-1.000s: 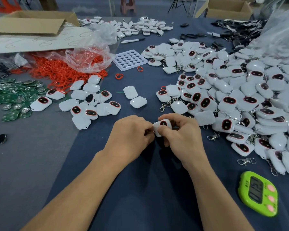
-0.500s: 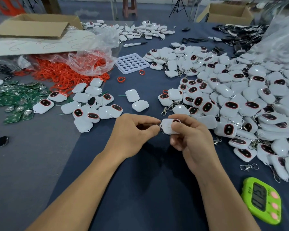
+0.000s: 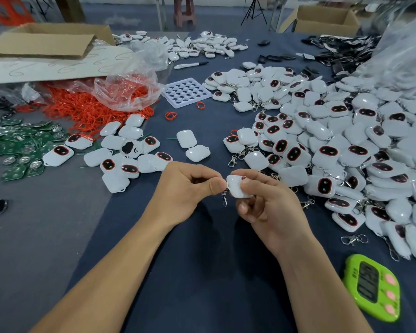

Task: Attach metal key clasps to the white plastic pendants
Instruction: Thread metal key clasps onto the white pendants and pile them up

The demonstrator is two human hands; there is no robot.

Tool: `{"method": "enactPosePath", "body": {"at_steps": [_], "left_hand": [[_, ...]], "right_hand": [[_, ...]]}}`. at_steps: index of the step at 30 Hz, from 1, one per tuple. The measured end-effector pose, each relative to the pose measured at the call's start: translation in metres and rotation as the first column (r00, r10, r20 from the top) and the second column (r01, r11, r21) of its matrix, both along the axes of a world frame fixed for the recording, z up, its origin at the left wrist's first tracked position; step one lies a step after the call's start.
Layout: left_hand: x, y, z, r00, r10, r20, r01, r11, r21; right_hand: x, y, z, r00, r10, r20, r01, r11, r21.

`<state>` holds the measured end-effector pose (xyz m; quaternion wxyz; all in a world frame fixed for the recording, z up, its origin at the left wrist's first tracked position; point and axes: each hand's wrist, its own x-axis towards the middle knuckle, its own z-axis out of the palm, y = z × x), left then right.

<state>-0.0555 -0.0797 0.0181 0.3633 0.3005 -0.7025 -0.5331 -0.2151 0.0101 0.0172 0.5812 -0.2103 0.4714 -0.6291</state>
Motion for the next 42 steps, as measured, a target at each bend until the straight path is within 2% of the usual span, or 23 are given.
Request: {"method": "enactPosePath", "body": {"at_steps": [5,9,11,13,16,20,23,25,28,33,36,42], "left_hand": [[0.004,-0.004,-0.001,0.998,0.000,0.057,0.002,0.999,-0.039],[0.003,-0.004,-0.003,0.996,0.057,0.066,-0.057,0.998,-0.003],[0.003,-0.004,-0.005,0.985,0.135,0.109,-0.131,0.990,-0.045],[0.004,-0.002,-0.006,0.954,0.244,0.173,-0.218,0.963,-0.156],[0.004,0.001,-0.004,0.932,0.307,0.193,-0.263,0.939,-0.221],[0.000,0.001,-0.001,0.980,0.184,0.078,-0.184,0.983,-0.006],[0.001,0.000,0.001,0.994,0.112,-0.001,-0.111,0.981,0.161],[0.002,0.001,0.001,0.997,0.070,-0.038,-0.061,0.975,0.215],[0.001,0.001,0.001,0.998,0.034,-0.053,-0.021,0.974,0.225],[0.001,0.001,0.001,0.999,0.026,-0.034,-0.018,0.972,0.233],[0.003,0.000,0.002,1.000,-0.001,0.015,-0.002,0.977,0.214],[0.013,-0.005,0.007,0.981,-0.132,0.145,0.101,0.974,0.200]], "right_hand": [[0.001,0.001,0.001,1.000,-0.001,-0.006,0.001,1.000,0.003],[0.002,-0.002,-0.001,0.996,-0.074,-0.056,0.074,0.997,-0.006],[0.003,-0.003,-0.004,0.980,-0.139,-0.141,0.137,0.990,-0.027],[0.005,-0.003,-0.006,0.949,-0.180,-0.260,0.173,0.984,-0.053],[0.012,-0.003,-0.007,0.868,-0.164,-0.469,0.165,0.986,-0.039],[0.020,-0.003,-0.009,0.773,-0.141,-0.619,0.145,0.988,-0.044],[0.024,-0.002,-0.009,0.693,-0.208,-0.691,0.138,0.978,-0.156],[0.024,-0.001,-0.009,0.639,-0.259,-0.725,0.151,0.966,-0.211],[0.022,0.000,-0.009,0.597,-0.284,-0.750,0.172,0.959,-0.226],[0.021,-0.001,-0.008,0.628,-0.262,-0.733,0.171,0.965,-0.198],[0.020,0.001,-0.006,0.631,-0.264,-0.729,0.164,0.965,-0.206],[0.017,0.004,-0.005,0.580,-0.206,-0.788,0.083,0.977,-0.194]]}}
